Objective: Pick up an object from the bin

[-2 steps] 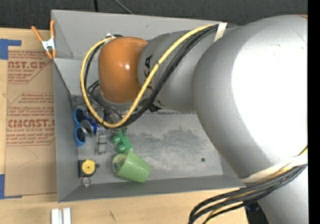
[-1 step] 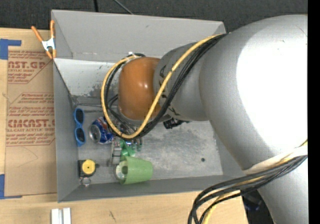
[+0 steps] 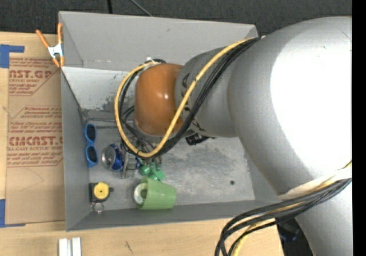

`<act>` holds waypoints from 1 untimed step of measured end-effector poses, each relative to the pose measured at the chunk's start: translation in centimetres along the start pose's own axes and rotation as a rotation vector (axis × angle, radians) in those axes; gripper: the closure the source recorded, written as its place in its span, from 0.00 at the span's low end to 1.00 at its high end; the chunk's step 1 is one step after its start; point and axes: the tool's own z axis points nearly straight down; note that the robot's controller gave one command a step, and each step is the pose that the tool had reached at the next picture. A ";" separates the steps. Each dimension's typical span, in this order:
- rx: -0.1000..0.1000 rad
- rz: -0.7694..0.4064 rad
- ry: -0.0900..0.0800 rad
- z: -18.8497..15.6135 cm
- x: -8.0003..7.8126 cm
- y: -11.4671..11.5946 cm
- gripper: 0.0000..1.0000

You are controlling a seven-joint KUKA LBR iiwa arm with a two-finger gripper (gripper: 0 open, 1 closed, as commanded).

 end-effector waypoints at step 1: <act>-0.002 -0.010 -0.001 -11.9 -0.1 4.8 1.00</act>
Offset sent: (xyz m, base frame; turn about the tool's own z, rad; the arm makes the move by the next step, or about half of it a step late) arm 0.0001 0.0435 0.1149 -0.0061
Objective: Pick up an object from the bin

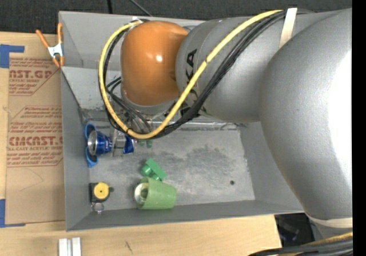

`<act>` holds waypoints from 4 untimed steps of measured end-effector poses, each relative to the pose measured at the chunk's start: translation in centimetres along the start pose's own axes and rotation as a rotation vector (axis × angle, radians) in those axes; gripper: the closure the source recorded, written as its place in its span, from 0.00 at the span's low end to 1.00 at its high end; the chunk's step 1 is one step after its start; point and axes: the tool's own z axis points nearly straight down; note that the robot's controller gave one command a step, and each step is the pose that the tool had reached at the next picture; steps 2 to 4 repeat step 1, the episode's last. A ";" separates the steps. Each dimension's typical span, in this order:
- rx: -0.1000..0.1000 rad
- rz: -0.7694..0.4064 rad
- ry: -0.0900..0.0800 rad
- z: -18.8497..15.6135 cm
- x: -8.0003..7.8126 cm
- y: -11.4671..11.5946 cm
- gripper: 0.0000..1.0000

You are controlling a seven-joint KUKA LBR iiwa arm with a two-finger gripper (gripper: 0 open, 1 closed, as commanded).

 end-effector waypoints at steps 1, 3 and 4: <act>0.004 0.007 0.005 -6.5 4.4 -4.6 1.00; 0.004 0.007 0.005 -6.5 4.4 -4.6 1.00; 0.004 0.007 0.005 -6.5 4.4 -4.6 1.00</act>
Offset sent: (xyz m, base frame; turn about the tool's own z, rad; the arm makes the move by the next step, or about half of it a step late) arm -0.0448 -0.0441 0.0600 0.0060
